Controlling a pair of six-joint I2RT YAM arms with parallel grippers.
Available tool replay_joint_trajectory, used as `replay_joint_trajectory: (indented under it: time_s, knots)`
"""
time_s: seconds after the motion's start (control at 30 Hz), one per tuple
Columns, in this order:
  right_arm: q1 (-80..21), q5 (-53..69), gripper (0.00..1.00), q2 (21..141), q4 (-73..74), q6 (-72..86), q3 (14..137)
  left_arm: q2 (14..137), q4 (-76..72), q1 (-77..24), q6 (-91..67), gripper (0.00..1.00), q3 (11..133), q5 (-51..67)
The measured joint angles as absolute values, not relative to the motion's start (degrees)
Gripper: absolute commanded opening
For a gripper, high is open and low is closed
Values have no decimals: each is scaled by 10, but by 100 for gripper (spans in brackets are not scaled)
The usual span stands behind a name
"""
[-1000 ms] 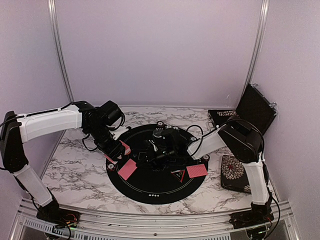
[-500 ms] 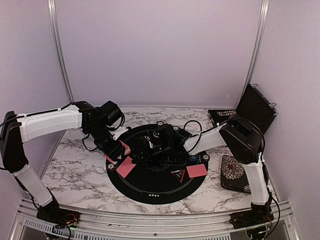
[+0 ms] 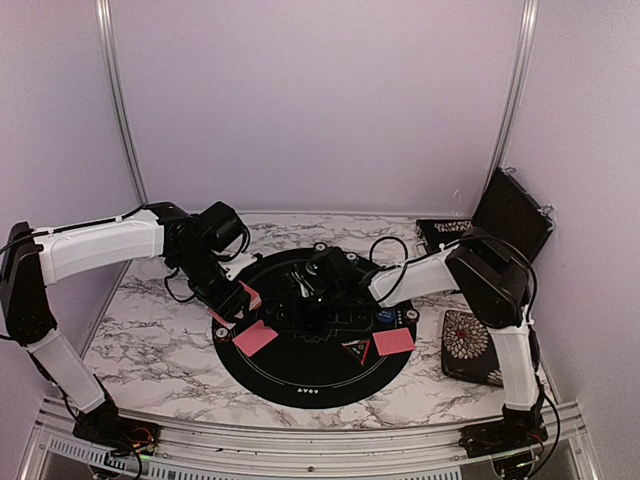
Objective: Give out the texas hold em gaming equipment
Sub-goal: Distribute the poker card in the big blind area.
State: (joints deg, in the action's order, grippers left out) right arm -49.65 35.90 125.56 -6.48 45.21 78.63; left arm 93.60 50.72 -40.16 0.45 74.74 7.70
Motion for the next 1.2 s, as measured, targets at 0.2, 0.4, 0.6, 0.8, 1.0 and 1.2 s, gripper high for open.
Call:
replay_joint_trajectory:
  time_s: [0.2, 0.4, 0.6, 0.8, 1.0, 1.2]
  knots:
    - [-496, 349, 71, 1228, -71, 457, 763, 936, 507, -402, 4, 55, 747, 81]
    - [-482, 364, 71, 1184, -139, 498, 688, 936, 507, -403, 4, 55, 747, 81]
    - [-459, 402, 71, 1161, -229, 560, 642, 936, 507, -414, 4, 55, 748, 81]
    - [-454, 435, 72, 1161, -306, 613, 637, 947, 509, -432, 4, 55, 756, 81]
    - [-454, 456, 72, 1161, -368, 655, 629, 959, 508, -446, 4, 55, 773, 81]
    - [-455, 463, 73, 1161, -394, 675, 627, 968, 510, -453, 4, 55, 782, 81]
